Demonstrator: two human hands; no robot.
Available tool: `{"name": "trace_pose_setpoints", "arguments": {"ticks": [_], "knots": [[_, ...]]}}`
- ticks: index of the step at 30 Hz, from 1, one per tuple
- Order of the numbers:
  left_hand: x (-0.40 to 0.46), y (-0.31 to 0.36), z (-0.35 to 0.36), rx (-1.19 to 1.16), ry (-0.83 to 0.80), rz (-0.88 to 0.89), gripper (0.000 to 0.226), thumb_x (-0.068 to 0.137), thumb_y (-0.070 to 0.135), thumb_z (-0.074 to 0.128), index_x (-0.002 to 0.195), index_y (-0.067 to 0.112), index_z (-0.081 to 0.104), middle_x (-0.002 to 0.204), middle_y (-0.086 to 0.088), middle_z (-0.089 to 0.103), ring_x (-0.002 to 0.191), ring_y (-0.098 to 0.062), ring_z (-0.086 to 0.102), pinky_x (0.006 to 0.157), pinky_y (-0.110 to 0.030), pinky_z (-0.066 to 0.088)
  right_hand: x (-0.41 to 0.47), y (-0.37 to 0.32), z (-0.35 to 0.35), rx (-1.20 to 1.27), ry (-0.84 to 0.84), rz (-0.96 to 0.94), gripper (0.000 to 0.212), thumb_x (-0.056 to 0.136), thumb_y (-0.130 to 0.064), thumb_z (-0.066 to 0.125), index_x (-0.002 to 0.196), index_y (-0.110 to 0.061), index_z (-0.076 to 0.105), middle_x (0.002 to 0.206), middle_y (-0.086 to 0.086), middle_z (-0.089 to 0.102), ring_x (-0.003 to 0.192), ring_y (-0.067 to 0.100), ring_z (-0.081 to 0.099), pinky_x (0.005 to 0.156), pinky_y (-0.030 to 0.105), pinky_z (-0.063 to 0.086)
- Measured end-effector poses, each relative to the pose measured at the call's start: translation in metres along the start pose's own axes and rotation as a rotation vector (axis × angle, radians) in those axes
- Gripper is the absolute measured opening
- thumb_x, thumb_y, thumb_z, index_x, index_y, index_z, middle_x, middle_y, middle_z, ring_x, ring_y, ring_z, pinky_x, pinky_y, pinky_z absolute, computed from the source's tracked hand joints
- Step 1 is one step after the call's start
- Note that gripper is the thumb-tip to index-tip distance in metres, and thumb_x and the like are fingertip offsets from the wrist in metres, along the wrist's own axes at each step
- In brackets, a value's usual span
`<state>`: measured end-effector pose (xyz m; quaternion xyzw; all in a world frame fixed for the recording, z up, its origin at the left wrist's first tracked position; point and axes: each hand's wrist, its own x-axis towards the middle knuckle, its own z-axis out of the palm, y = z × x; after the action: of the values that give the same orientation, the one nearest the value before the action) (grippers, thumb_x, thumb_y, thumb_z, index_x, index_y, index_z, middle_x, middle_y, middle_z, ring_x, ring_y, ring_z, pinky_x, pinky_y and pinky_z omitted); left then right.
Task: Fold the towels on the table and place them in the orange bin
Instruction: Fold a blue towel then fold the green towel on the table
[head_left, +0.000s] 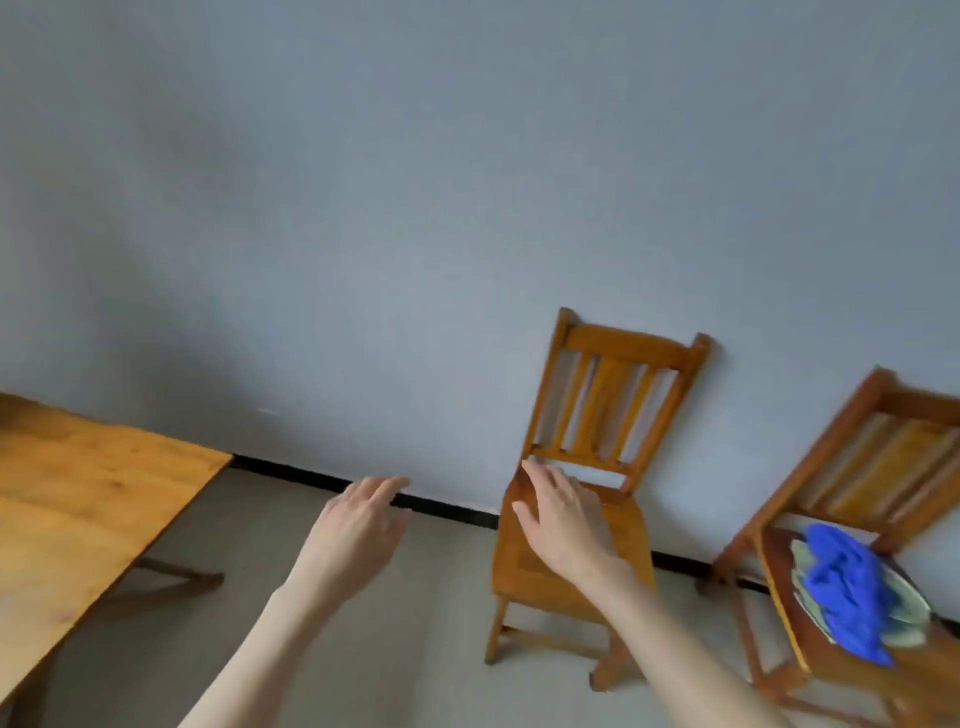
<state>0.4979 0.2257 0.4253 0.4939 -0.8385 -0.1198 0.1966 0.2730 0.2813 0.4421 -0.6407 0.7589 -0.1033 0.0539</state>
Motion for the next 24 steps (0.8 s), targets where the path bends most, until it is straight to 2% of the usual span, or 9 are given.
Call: {"name": "trace_pose_setpoints", "arguments": {"ticks": [3, 6, 14, 20, 24], "knots": [[0.037, 0.082, 0.032, -0.053, -0.045, 0.151, 0.053, 0.090, 0.049, 0.031, 0.130, 0.021, 0.052, 0.128, 0.004, 0.056, 0.118, -0.021, 0.053, 0.095, -0.033, 0.041, -0.035, 0.087, -0.031, 0.011, 0.053, 0.171, 0.052, 0.099, -0.037, 0.037, 0.146, -0.020, 0.022, 0.149, 0.001, 0.034, 0.135, 0.019, 0.035, 0.109, 0.034, 0.033], [0.070, 0.157, 0.066, -0.074, -0.111, 0.305, 0.039, 0.097, 0.035, 0.042, 0.134, 0.023, 0.046, 0.135, 0.004, 0.050, 0.123, -0.019, 0.048, 0.099, -0.033, 0.039, -0.068, 0.163, -0.058, -0.005, 0.115, 0.323, 0.052, 0.099, -0.037, 0.037, 0.146, -0.020, 0.023, 0.147, 0.002, 0.037, 0.132, 0.019, 0.038, 0.107, 0.034, 0.036], [0.139, 0.327, 0.159, -0.150, -0.242, 0.552, 0.038, 0.097, 0.031, 0.044, 0.135, 0.022, 0.045, 0.135, -0.001, 0.051, 0.122, -0.022, 0.050, 0.094, -0.035, 0.046, -0.133, 0.331, -0.098, 0.008, 0.222, 0.704, 0.050, 0.096, -0.034, 0.045, 0.141, -0.017, 0.033, 0.137, 0.004, 0.048, 0.125, 0.023, 0.046, 0.098, 0.033, 0.042], [0.181, 0.417, 0.249, -0.190, -0.432, 0.623, 0.041, 0.098, 0.031, 0.041, 0.138, 0.024, 0.038, 0.140, -0.001, 0.045, 0.121, -0.022, 0.051, 0.095, -0.032, 0.046, -0.135, 0.442, -0.100, 0.051, 0.191, 0.868, 0.043, 0.096, -0.031, 0.047, 0.136, -0.018, 0.038, 0.132, 0.003, 0.051, 0.119, 0.020, 0.051, 0.093, 0.032, 0.045], [0.212, 0.467, 0.311, -0.184, -0.570, 0.604, 0.040, 0.098, 0.031, 0.040, 0.138, 0.024, 0.037, 0.141, -0.001, 0.043, 0.121, -0.021, 0.051, 0.096, -0.031, 0.046, -0.124, 0.514, -0.097, 0.082, 0.145, 0.949, 0.046, 0.096, -0.033, 0.045, 0.139, -0.018, 0.036, 0.136, 0.003, 0.049, 0.122, 0.021, 0.048, 0.096, 0.031, 0.040]]}}
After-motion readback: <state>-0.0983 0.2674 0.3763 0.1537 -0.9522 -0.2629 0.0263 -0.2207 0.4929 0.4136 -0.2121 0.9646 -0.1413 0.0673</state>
